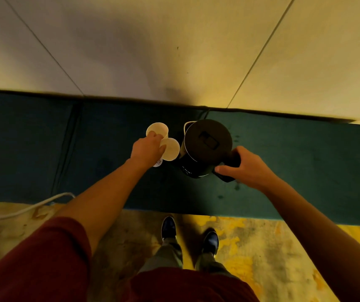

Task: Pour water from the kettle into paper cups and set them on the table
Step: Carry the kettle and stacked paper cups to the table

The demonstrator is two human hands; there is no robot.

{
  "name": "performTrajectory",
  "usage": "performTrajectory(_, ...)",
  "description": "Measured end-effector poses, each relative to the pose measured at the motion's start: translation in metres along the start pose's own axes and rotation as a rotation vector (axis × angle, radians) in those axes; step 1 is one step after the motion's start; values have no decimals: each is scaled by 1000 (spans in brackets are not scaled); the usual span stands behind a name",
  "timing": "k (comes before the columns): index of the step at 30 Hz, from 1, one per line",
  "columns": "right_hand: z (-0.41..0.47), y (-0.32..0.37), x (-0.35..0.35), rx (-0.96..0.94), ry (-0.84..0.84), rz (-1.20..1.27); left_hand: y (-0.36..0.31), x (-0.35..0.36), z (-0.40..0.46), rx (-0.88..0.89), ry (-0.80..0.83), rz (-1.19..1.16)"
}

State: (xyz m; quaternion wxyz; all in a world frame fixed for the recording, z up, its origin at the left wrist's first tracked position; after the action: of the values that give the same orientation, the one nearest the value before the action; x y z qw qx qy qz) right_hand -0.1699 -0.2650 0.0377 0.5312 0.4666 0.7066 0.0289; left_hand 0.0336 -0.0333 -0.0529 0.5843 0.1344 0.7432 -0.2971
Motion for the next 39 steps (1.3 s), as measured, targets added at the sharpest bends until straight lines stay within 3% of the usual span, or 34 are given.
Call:
performTrajectory(11, 7, -2, 4, 6, 33, 119, -5, 22, 1, -100, 0, -82)
performTrajectory(15, 8, -6, 5, 4, 14, 151, -9, 26, 8, -134, 72, -46)
performTrajectory(20, 7, -7, 11, -4, 10, 160, -2, 25, 16, -467, 132, -185)
performTrajectory(23, 11, -10, 7, 9, -5, 192, -11, 21, 25, -415, 79, -87)
performTrajectory(29, 2, -14, 5, 13, -112, 237, -19, 27, 20, -158, 154, 109)
performTrajectory(33, 2, 1, 7, -50, -163, 232, -5, 23, 27, -264, 221, 74)
performTrajectory(39, 3, 10, 1, -98, -182, 202, -3, 9, 42, -309, 173, 60)
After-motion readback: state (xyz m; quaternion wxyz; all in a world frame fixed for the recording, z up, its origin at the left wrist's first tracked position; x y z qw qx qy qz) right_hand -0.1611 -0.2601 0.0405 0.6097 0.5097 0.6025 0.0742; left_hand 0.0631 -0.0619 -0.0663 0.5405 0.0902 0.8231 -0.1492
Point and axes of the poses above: each hand's wrist, its own z-axis towards the middle knuckle, its own x-axis out of the palm, y = z × x, the point moved 4 cm from there along z, towards the middle knuckle, and after that the axes turned 6 degrees about -y, right-handed, at the moved point
